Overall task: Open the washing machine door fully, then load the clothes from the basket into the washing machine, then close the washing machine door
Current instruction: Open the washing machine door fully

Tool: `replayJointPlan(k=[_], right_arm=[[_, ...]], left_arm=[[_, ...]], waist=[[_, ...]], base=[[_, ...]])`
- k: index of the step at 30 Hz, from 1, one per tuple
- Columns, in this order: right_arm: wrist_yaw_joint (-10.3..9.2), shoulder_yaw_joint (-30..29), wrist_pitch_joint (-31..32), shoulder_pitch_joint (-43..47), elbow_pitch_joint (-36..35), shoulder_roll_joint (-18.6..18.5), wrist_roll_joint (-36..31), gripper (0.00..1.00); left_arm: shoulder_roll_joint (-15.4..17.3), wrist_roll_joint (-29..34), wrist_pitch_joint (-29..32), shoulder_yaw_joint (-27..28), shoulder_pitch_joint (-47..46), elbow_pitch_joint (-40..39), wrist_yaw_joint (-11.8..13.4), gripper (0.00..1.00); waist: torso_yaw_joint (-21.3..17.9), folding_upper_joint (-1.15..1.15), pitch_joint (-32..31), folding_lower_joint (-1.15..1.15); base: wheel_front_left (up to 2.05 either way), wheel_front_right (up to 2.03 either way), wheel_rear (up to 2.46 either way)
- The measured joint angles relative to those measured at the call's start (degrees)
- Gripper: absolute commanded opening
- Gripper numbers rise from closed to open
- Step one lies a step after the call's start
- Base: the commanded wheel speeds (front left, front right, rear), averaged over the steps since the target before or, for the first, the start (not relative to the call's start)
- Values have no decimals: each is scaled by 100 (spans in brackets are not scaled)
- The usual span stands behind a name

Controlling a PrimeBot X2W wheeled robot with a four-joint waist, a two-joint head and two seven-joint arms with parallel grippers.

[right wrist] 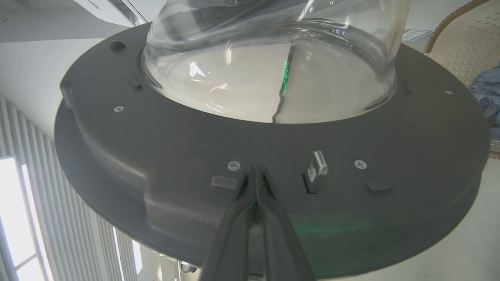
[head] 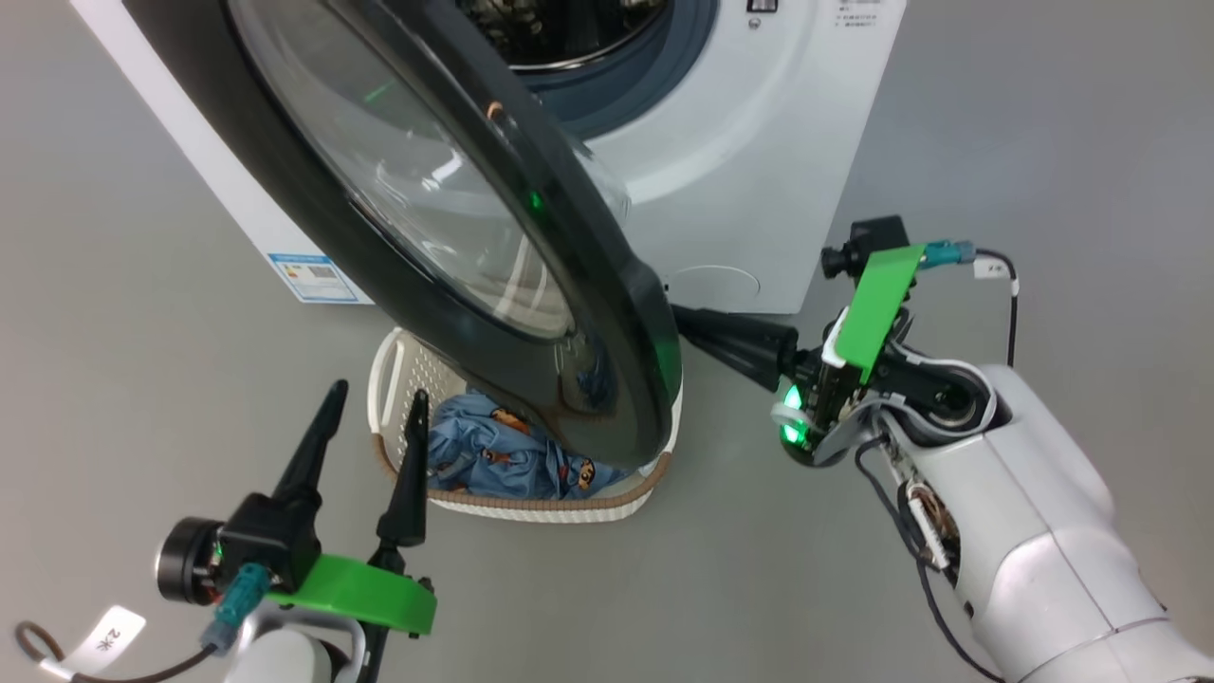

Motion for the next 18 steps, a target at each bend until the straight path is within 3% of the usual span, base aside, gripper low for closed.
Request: replayJointPlan(k=[18], right_arm=[[0,872,-388,498,-67,20,690,0]], left_arm=[[7,0,0,-91,291,164,-42,100]], waist=[[162,0,-436,0]], base=[[0,0,0]])
